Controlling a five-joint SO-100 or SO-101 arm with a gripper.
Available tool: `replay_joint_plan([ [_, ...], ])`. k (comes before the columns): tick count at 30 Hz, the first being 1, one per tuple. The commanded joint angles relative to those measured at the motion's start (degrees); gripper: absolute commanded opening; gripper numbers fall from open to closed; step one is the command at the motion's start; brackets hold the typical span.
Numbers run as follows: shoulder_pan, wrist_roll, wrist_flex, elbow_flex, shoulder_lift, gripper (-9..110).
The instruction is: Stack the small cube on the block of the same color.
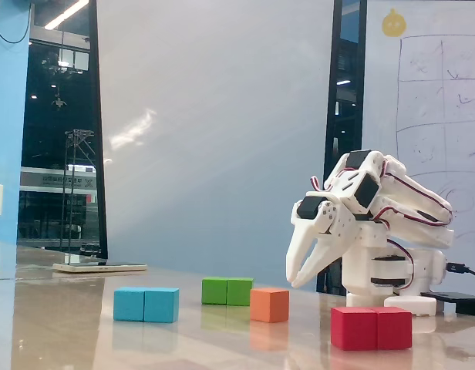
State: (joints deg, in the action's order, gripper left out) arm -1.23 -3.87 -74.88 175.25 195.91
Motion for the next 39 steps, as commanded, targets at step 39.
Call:
replay_joint_plan([
  [39,-0.79,0.35,-24.87,-87.28,-87.71,0],
])
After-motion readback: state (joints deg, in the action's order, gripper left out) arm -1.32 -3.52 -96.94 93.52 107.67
